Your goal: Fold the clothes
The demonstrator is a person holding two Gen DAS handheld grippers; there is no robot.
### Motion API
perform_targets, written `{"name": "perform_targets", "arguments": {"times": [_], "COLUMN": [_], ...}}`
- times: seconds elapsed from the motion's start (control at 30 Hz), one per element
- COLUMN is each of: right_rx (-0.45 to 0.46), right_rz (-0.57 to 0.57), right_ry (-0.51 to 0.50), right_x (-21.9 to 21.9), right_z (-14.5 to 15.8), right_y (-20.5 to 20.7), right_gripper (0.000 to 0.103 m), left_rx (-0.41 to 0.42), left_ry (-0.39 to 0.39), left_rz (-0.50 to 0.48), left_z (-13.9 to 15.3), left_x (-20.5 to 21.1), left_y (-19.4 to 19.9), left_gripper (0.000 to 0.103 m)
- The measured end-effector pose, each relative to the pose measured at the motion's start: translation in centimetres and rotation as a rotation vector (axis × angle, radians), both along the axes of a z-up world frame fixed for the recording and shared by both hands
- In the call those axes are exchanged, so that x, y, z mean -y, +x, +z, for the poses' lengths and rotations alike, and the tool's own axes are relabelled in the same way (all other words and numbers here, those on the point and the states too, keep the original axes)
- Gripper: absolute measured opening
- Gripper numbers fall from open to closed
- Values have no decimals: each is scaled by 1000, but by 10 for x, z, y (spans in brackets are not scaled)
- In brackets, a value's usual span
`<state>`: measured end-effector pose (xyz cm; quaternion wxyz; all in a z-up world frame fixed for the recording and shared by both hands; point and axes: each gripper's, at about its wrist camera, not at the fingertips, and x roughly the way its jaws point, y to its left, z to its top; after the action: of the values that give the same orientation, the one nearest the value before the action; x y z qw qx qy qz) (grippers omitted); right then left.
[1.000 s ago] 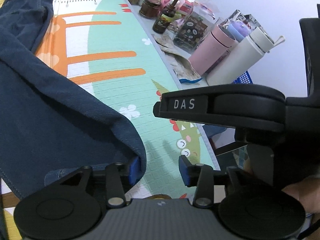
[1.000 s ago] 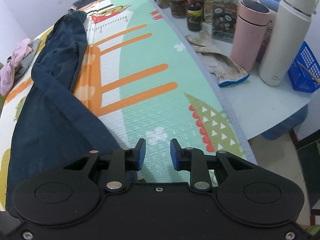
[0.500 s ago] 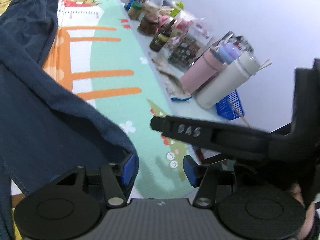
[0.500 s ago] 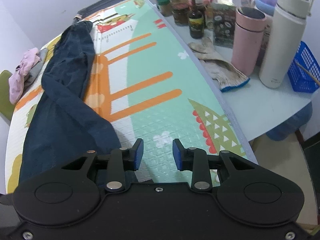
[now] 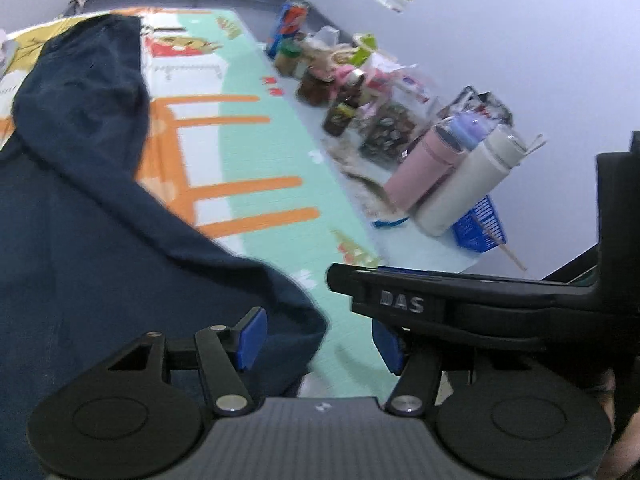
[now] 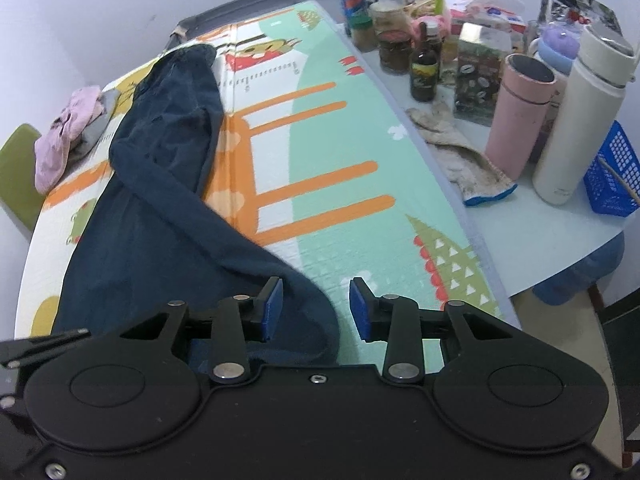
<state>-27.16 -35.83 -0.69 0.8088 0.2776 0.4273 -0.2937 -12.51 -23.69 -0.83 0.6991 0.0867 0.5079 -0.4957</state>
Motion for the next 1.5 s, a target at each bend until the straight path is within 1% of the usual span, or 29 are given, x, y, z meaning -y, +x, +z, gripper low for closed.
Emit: {"name": "perform_targets", "arguments": {"times": [0.1, 0.3, 0.37, 0.47, 0.53, 0.6, 0.87, 1.0, 1.1, 1.17, 1.2, 1.23, 1.27, 1.3, 1.33, 1.37, 1.43, 1.5], "right_rx": [-26, -77, -95, -125, -133, -141, -172, -161, -153, -148, -158, -164, -170, -175, -180, -185, -185, -179], "right_rz": [24, 66, 75, 76, 40, 2, -152, -186, -211, -228, -228, -228, -229, -223, -216, -210, -197, -191], "right_ry": [14, 35, 46, 63, 90, 117, 225, 265, 295, 315, 313, 310, 307, 301, 294, 287, 285, 283], "right_x": [-12, -37, -45, -55, -55, -55, -53, -45, -38, -34, -33, -33, -33, -33, -33, -33, -33, -32], "right_z": [-8, -24, -30, -38, -43, -48, -69, -78, -84, -88, -91, -93, -95, -97, -99, -100, -102, -104], "right_y": [8, 24, 30, 37, 38, 38, 40, 45, 49, 51, 54, 56, 58, 60, 61, 63, 63, 63], "right_gripper": [36, 37, 38, 40, 41, 41, 42, 44, 45, 45, 45, 44, 40, 38, 30, 18, 10, 5], "left_rx": [-13, -63, -78, -88, -82, -69, -4, 9, -4, -14, -21, -28, -35, -35, -36, -35, -33, -31], "left_ry": [29, 84, 104, 118, 125, 117, 43, 13, -6, -2, -1, 0, 1, 1, 3, 5, 9, 12], "left_rz": [21, 52, 67, 82, 81, 45, -177, -239, -259, -267, -275, -282, -289, -296, -305, -308, -314, -308], "left_z": [-12, -40, -48, -59, -64, -67, -82, -92, -100, -107, -109, -111, -113, -114, -115, -115, -116, -116], "left_x": [-15, -48, -58, -70, -77, -80, -79, -72, -64, -59, -58, -56, -54, -53, -52, -52, -51, -52], "left_y": [11, 33, 39, 47, 50, 50, 28, 20, 19, 20, 20, 20, 20, 20, 20, 20, 20, 22], "left_gripper": [61, 61, 61, 61, 61, 61, 61, 61, 57, 51, 47, 39, 34, 22, 16, 16, 14, 14]}}
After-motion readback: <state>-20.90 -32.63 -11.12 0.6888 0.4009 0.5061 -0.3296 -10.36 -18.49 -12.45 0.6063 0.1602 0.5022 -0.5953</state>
